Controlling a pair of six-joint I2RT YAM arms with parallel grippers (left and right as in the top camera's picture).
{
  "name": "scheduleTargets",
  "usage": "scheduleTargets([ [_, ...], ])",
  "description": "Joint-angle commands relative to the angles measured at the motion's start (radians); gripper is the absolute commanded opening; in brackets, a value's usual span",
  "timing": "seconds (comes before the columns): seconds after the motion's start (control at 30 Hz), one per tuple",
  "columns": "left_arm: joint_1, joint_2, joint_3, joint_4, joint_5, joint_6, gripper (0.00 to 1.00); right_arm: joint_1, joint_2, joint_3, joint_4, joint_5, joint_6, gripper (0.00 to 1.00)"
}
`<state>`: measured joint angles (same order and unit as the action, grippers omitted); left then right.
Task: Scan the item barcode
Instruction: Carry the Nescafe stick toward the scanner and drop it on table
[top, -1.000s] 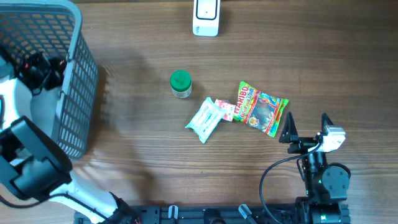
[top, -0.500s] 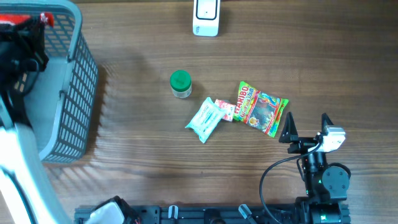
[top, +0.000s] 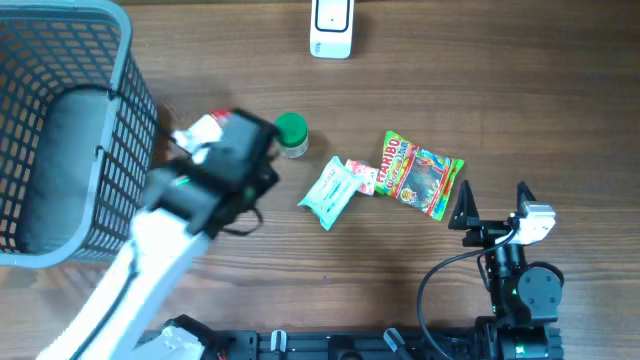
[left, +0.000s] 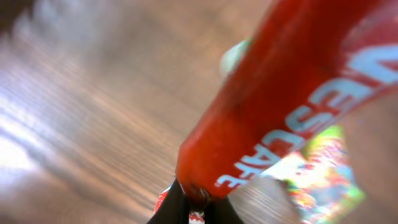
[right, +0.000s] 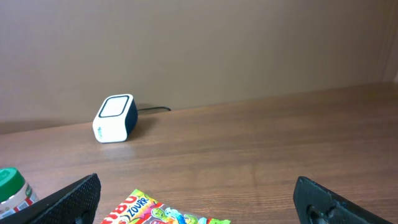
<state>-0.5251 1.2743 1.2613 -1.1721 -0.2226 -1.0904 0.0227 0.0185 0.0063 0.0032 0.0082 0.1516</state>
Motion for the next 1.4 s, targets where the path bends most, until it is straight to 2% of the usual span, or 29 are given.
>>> scheduleTargets([
  [0.0, -0.048, 0.153, -0.130, 0.028, 0.004, -0.348, 0.04, -0.003, -0.005, -0.001, 0.003, 0.006, -0.014, 1.00],
  [0.07, -0.060, 0.242, -0.194, 0.148, 0.135, -0.415, 0.04, -0.003, -0.005, -0.001, 0.003, 0.006, -0.014, 1.00],
  [0.17, -0.086, 0.354, -0.250, 0.351, 0.294, -0.422, 0.04, -0.003, -0.005, -0.001, 0.003, 0.006, -0.014, 1.00],
  [0.23, -0.117, 0.424, -0.253, 0.425, 0.312, -0.436, 0.04, -0.003, -0.005, -0.001, 0.003, 0.006, -0.014, 1.00],
  [0.37, -0.171, 0.502, -0.253, 0.489, 0.312, -0.570, 0.04, -0.003, -0.005, -0.001, 0.003, 0.006, -0.014, 1.00],
  [0.57, -0.226, 0.589, -0.253, 0.747, 0.406, -0.563, 0.04, -0.003, -0.005, -0.001, 0.003, 0.006, -0.014, 1.00],
  [0.7, -0.257, 0.594, -0.253, 0.746, 0.417, -0.564, 0.04, -0.003, -0.005, -0.001, 0.003, 0.006, -0.014, 1.00],
  [0.73, -0.269, 0.594, -0.253, 0.746, 0.426, -0.564, 0.18, -0.003, -0.005, -0.001, 0.003, 0.006, -0.014, 1.00],
  [0.77, -0.281, 0.594, -0.253, 0.746, 0.431, -0.564, 0.41, -0.003, -0.005, -0.001, 0.003, 0.006, -0.014, 1.00],
  [0.8, -0.291, 0.594, -0.253, 0.746, 0.431, -0.564, 0.66, -0.003, -0.005, -0.001, 0.003, 0.006, -0.014, 1.00],
  [0.83, -0.305, 0.594, -0.253, 0.747, 0.431, -0.564, 0.96, -0.003, -0.005, -0.001, 0.003, 0.006, -0.014, 1.00],
  [0.87, -0.315, 0.594, -0.253, 0.747, 0.431, -0.564, 1.00, -0.003, -0.005, -0.001, 0.003, 0.006, -0.014, 1.00],
  [1.17, -0.337, 0.551, -0.253, 0.735, 0.393, -0.564, 1.00, -0.003, -0.005, -0.001, 0.003, 0.006, -0.014, 1.00],
  [1.37, -0.343, 0.414, -0.253, 0.679, 0.304, -0.533, 1.00, -0.003, -0.005, -0.001, 0.003, 0.006, -0.014, 1.00],
])
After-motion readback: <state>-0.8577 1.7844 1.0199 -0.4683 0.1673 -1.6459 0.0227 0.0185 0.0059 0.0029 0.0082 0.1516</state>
